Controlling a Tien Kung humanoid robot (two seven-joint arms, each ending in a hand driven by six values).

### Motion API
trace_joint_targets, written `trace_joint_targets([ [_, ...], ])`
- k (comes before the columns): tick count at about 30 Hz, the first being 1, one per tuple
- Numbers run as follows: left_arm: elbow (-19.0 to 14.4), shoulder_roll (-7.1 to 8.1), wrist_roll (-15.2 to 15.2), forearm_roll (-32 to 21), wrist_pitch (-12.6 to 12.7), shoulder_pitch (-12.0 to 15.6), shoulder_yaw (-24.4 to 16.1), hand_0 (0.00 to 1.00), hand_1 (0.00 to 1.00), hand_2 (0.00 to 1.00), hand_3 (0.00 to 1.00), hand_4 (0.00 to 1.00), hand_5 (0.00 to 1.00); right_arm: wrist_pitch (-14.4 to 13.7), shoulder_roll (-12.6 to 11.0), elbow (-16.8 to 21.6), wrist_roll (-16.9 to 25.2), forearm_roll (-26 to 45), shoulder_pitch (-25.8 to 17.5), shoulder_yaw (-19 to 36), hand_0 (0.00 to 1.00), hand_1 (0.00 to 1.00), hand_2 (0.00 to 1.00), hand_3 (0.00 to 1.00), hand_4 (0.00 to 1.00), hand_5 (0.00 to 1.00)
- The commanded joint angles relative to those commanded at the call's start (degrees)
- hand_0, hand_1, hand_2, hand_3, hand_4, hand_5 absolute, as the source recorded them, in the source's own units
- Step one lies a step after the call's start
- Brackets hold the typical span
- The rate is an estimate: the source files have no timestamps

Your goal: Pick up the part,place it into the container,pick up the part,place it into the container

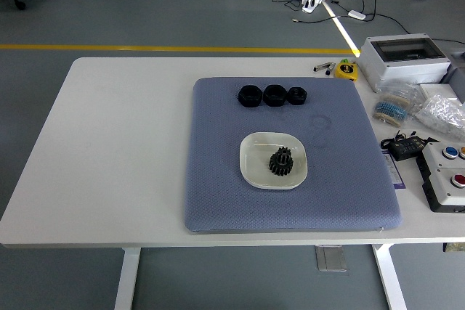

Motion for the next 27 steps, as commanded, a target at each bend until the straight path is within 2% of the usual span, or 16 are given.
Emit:
trace_joint_targets([
  [8, 0.0, -0.14, -0.4, -1.1, 0.1, -0.1, 0.7, 0.798, 0.827, 0.836, 0.766, 0.801, 0.692, -1.3, 0.1, -0.4, -1.2, 5.3, 0.4, -0.5, 0.801, 0.797, 0.849, 0.877, 0.998, 0.706],
  [21, 0.2, -0.18, -0.5, -1.6, 0.1, 0.1, 1.0, 0.798, 0.827, 0.835, 0.765, 0.801, 0.692, -2.2, 0.1, -0.4, -1.5, 6.9, 0.5, -0.1, 0.786, 0.786, 0.843, 0.872, 0.998, 0.698],
  [27, 0.2, -0.33, 0.2, 0.3, 0.0, -0.1, -0.6, 0.797, 0.827, 0.835, 0.764, 0.801, 0.693, -3.4, -0.3, -1.0, -1.6, 7.6, 1.7, -0.8, 0.779, 0.781, 0.838, 0.872, 0.998, 0.692],
])
